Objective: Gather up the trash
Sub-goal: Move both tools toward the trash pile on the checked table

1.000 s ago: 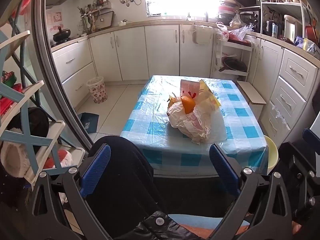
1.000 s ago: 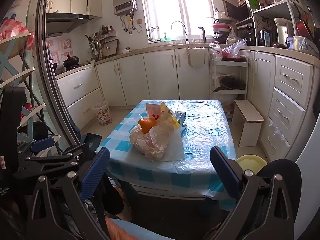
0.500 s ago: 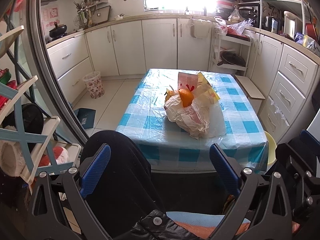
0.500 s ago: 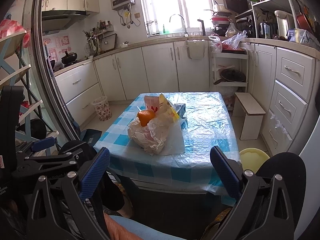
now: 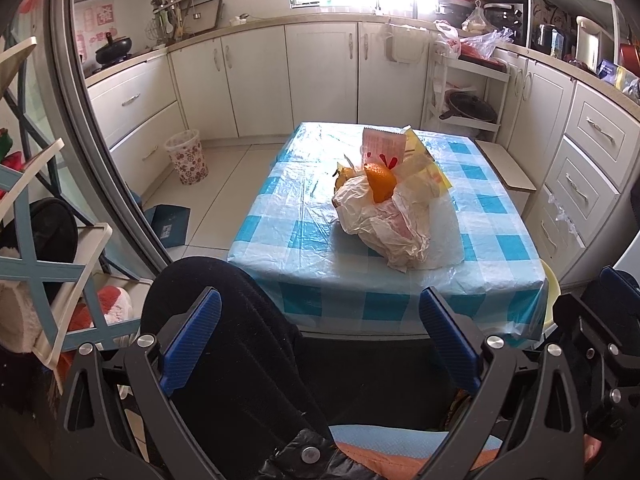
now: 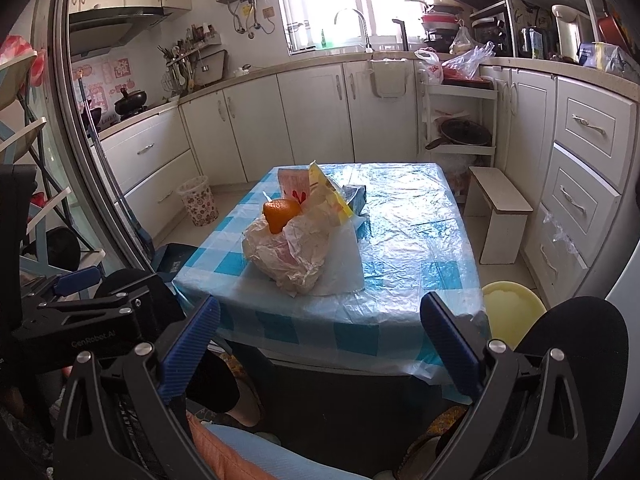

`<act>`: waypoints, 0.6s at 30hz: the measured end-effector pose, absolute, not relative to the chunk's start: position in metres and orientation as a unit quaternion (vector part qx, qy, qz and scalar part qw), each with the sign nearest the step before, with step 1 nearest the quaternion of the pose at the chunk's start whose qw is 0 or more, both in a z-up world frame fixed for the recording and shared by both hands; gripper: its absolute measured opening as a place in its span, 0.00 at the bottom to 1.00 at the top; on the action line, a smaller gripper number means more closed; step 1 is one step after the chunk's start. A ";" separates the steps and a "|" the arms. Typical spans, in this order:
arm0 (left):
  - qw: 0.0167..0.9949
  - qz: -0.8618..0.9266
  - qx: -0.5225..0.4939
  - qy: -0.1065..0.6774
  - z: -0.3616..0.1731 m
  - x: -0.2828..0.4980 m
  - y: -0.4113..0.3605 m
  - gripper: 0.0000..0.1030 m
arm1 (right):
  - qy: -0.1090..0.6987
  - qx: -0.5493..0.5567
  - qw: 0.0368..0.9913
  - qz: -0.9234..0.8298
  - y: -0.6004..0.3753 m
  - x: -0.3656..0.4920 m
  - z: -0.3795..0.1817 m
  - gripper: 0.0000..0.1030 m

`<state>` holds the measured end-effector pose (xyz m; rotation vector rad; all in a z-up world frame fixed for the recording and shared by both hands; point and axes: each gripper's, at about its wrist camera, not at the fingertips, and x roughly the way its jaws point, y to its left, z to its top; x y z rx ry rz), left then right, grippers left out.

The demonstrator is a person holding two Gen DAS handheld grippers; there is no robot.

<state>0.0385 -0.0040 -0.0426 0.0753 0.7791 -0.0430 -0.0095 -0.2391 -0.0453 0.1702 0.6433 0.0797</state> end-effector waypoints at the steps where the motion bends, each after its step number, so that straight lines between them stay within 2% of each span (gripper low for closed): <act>1: 0.923 -0.021 0.036 0.382 -0.044 0.042 -0.004 0.92 | 0.318 0.083 0.944 0.039 -0.240 -0.007 -0.047 0.93; 8: 0.913 -0.025 0.022 0.406 -0.059 0.069 -0.004 0.92 | 0.320 0.064 0.944 0.047 -0.244 0.027 -0.054 0.93; 18: 0.898 -0.016 -0.004 0.440 -0.085 0.122 -0.005 0.93 | 0.330 0.051 0.941 0.062 -0.260 0.126 -0.070 0.93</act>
